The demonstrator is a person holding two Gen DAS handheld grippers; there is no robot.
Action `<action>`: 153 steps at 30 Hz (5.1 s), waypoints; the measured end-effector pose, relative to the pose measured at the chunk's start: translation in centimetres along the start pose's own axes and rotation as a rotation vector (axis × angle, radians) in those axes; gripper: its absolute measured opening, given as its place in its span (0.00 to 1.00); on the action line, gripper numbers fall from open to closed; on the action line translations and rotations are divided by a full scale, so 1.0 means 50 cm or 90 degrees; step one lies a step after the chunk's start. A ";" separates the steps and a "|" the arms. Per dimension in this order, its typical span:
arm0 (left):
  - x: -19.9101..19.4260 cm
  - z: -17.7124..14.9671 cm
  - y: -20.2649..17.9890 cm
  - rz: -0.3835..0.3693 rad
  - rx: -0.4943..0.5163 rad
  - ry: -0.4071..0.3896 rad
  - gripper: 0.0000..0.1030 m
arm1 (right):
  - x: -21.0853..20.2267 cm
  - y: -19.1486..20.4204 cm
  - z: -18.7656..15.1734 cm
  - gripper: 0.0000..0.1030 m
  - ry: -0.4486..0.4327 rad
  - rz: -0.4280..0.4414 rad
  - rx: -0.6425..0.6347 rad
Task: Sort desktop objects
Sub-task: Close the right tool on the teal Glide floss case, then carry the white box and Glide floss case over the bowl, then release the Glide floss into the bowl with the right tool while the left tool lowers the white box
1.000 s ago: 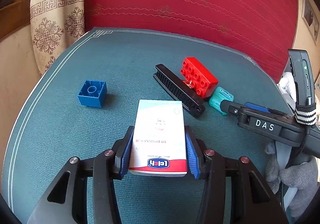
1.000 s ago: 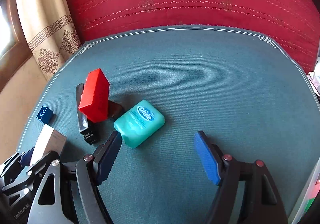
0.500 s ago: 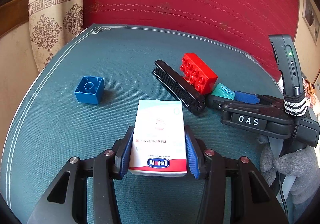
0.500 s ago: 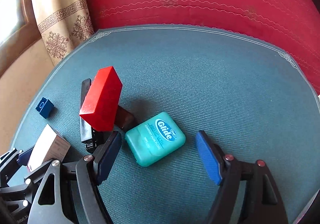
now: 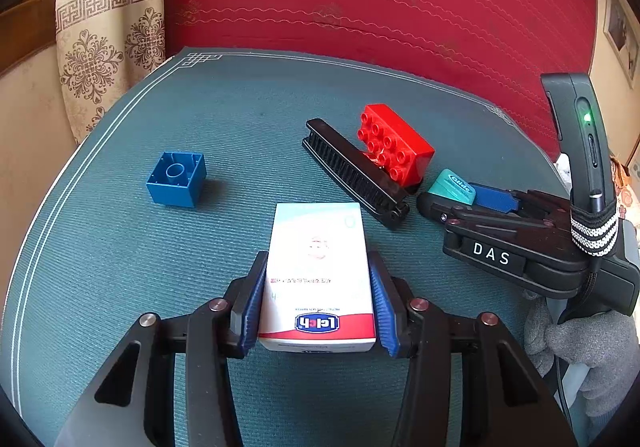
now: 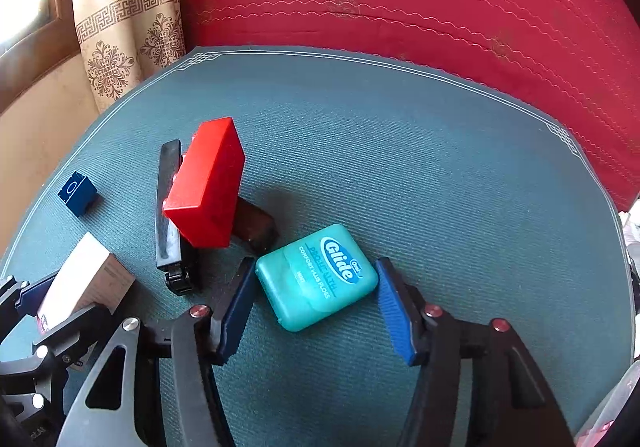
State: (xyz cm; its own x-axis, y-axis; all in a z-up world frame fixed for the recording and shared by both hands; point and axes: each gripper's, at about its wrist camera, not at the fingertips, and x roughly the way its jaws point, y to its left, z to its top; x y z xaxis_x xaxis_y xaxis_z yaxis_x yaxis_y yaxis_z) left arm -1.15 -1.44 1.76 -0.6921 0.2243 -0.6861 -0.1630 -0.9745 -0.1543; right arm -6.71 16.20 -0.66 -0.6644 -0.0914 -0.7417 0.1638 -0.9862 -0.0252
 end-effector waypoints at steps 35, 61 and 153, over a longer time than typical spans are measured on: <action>-0.039 -0.021 -0.082 -0.074 0.034 -0.010 0.48 | -0.268 -0.043 -0.183 0.61 -0.088 0.025 0.127; -0.090 -0.056 -0.210 -0.136 0.113 -0.018 0.48 | -0.431 -0.236 -0.335 0.61 -0.103 -0.129 0.240; -0.132 -0.089 -0.577 -0.329 0.249 0.015 0.59 | -0.508 -0.426 -0.418 0.72 -0.166 -0.200 0.348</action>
State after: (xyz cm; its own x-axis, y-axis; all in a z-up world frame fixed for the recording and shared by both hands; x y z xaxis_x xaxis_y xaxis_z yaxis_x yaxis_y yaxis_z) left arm 11.25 25.20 7.60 -0.4407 0.6591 -0.6094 -0.7183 -0.6661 -0.2010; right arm 21.90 42.39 4.72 -0.7853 0.2475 -0.5676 -0.4118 -0.8933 0.1802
